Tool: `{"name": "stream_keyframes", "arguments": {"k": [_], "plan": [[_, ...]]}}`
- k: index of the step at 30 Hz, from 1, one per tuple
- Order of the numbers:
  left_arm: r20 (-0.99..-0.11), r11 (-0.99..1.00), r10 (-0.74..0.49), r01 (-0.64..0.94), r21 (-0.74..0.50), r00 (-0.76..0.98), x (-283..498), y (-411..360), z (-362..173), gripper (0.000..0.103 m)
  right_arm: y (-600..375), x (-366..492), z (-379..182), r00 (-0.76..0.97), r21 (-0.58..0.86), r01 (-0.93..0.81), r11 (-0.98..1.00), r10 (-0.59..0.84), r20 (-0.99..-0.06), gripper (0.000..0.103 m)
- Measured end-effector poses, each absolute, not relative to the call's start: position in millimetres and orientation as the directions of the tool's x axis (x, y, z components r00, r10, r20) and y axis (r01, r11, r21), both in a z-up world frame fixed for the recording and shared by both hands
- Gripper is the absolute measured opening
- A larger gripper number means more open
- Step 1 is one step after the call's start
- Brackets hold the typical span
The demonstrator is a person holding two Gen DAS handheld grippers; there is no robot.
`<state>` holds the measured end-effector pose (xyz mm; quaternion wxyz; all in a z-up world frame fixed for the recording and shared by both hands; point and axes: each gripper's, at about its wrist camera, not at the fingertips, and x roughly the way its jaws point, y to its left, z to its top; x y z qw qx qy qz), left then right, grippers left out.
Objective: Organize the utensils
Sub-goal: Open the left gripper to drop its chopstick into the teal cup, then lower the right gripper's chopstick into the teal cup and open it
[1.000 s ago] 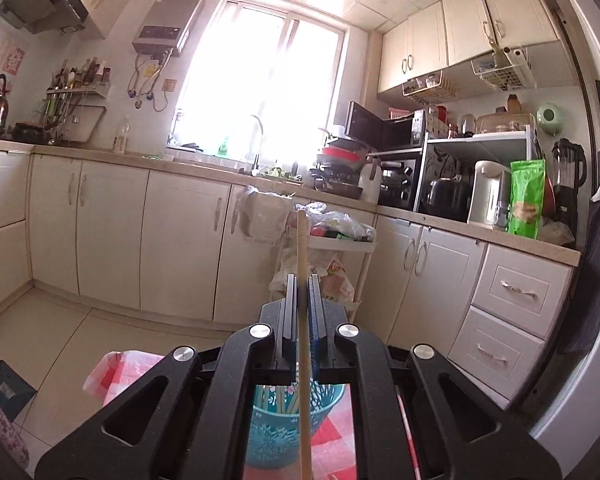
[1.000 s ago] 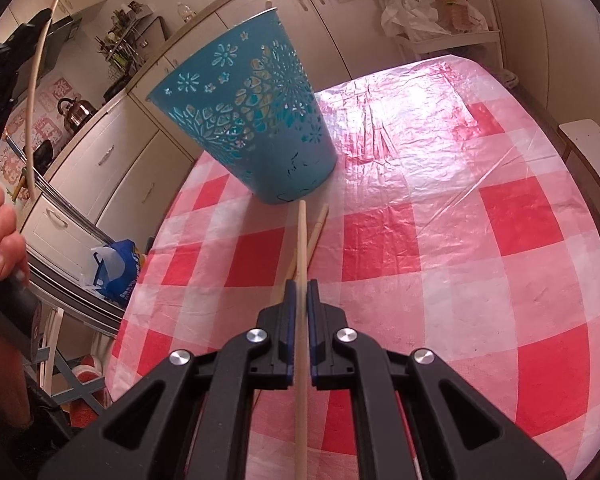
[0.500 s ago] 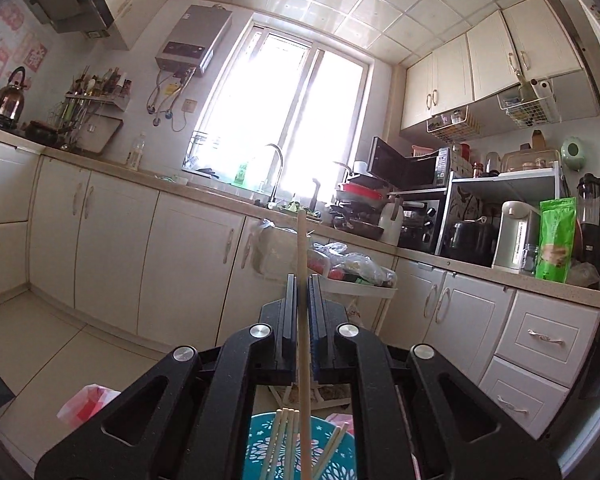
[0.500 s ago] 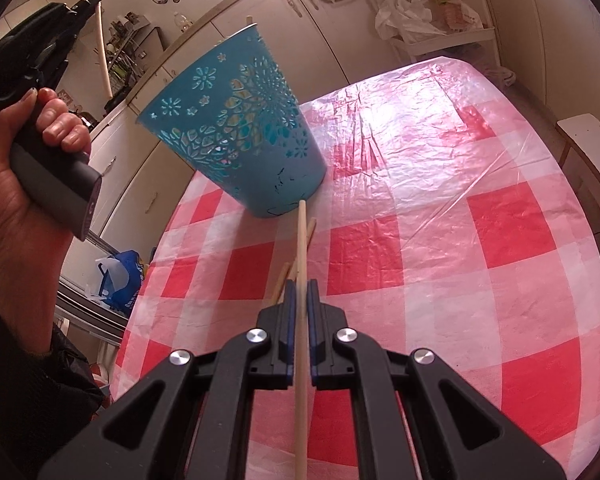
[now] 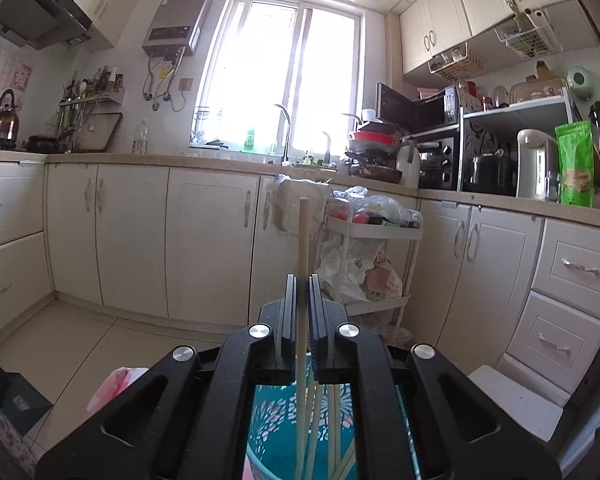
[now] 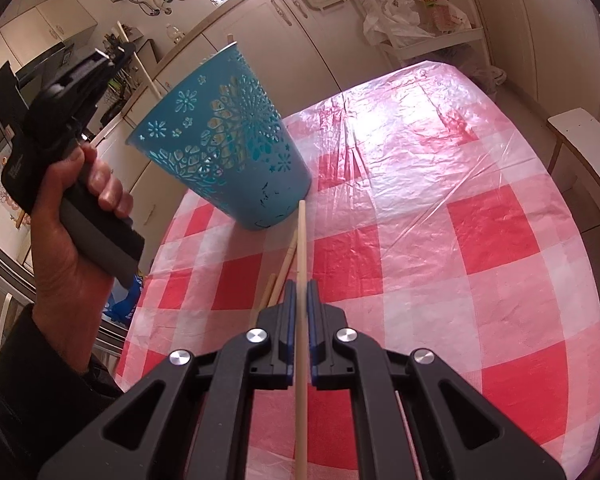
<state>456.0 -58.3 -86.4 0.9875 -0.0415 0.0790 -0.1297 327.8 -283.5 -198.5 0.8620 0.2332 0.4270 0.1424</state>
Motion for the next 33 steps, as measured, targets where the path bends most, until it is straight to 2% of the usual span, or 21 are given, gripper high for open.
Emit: {"name": "stream_keyframes", "arguments": {"k": [3, 8, 11, 13, 19, 23, 26, 29, 33], "plan": [[-0.181, 0.965, -0.261, 0.250, -0.081, 0.948, 446, -55, -91, 0.007, -286, 327, -190, 0.621, 0.532, -0.042, 0.846, 0.439, -0.649, 0.006], [-0.212, 0.965, -0.259, 0.241, -0.105, 0.942, 424, -43, -86, 0.017, -291, 323, -175, 0.674, 0.562, -0.039, 0.826, 0.436, -0.596, 0.006], [-0.235, 0.964, -0.250, 0.218, -0.154, 0.939, 406, -31, -77, 0.033, -294, 319, -160, 0.725, 0.575, -0.057, 0.816, 0.430, -0.538, 0.006], [-0.246, 0.961, -0.244, 0.198, -0.195, 0.938, 390, -22, -73, 0.047, -294, 315, -145, 0.767, 0.581, -0.084, 0.810, 0.425, -0.482, 0.006], [-0.246, 0.962, -0.209, 0.155, -0.224, 0.946, 353, -8, -71, 0.070, -289, 320, -81, 0.883, 0.566, -0.180, 0.804, 0.387, -0.268, 0.006], [-0.248, 0.971, -0.203, 0.164, -0.171, 0.947, 351, -7, -69, 0.073, -282, 358, -40, 0.921, 0.540, -0.226, 0.810, 0.358, -0.151, 0.006], [-0.255, 0.968, -0.204, 0.157, -0.194, 0.945, 355, 3, -69, 0.075, -271, 394, -22, 0.934, 0.533, -0.246, 0.810, 0.345, -0.094, 0.006], [-0.279, 0.965, -0.198, 0.136, -0.226, 0.940, 361, 15, -71, 0.076, -258, 425, -17, 0.936, 0.522, -0.253, 0.814, 0.342, -0.079, 0.006], [-0.279, 0.962, -0.180, 0.110, -0.249, 0.943, 365, 27, -71, 0.076, -240, 461, -26, 0.944, 0.499, -0.207, 0.841, 0.306, -0.123, 0.006]]}}
